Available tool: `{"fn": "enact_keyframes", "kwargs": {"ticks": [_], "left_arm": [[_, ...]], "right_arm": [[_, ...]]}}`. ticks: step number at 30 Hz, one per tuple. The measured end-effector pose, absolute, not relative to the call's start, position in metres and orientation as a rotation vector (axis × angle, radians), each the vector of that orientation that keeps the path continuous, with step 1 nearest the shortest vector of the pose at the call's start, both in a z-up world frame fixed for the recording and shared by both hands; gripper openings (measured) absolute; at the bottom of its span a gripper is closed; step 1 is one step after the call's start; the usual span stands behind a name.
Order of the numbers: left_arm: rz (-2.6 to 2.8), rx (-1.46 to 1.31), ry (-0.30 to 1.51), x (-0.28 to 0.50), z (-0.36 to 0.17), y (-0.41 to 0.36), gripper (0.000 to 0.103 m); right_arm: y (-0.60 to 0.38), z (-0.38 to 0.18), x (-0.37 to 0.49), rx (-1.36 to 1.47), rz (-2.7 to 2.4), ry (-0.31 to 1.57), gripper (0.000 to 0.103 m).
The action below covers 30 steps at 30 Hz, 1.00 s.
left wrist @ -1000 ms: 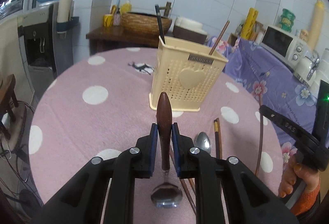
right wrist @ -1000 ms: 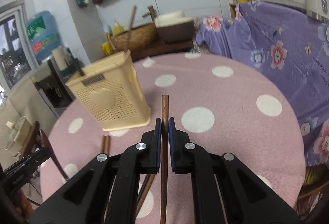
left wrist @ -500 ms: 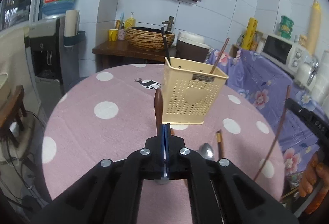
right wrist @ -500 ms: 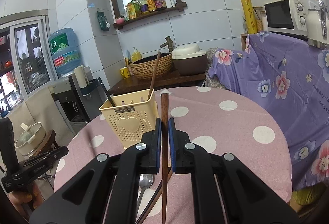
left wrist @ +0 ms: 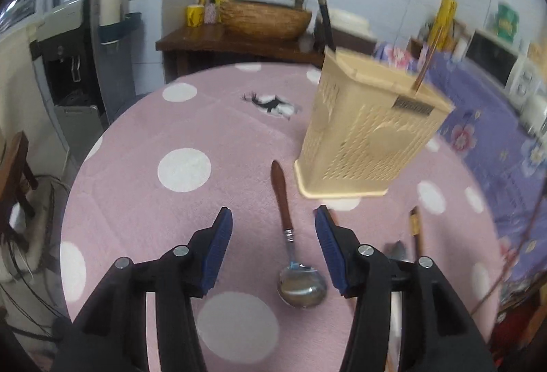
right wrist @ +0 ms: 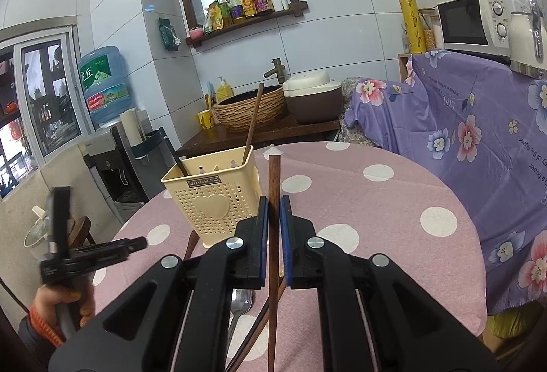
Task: Organize utensils
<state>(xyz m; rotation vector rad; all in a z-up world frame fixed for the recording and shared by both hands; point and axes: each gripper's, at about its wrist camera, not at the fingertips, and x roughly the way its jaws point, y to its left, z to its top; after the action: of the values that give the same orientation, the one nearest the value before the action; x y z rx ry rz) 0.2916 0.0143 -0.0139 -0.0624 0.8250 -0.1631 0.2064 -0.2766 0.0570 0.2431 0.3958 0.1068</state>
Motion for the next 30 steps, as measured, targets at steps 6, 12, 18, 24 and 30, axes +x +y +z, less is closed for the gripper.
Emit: {"fn": "enact_keyframes", "kwargs": {"ticks": [6,12,18,24,30], "left_arm": [[-0.143,0.008,0.886,0.325,-0.042,-0.004,0.038],[-0.088,0.067,0.922,0.343,-0.062,-0.018,0.037],[-0.062,0.062,0.926,0.357,-0.069,-0.016,0.034],[-0.062,0.066,0.929,0.370,-0.067,-0.015,0.028],[-0.035,0.041,0.937,0.379,-0.068,-0.011,0.020]], "right_arm": [[-0.275,0.056,0.203,0.239,0.099,0.387,0.008],[-0.275,0.057,0.197,0.245,0.100,0.377,0.008],[-0.276,0.058,0.195,0.255,0.101,0.375,0.008],[-0.276,0.057,0.194,0.262,0.094,0.376,0.008],[-0.277,0.056,0.196,0.269,0.091,0.377,0.008]]}}
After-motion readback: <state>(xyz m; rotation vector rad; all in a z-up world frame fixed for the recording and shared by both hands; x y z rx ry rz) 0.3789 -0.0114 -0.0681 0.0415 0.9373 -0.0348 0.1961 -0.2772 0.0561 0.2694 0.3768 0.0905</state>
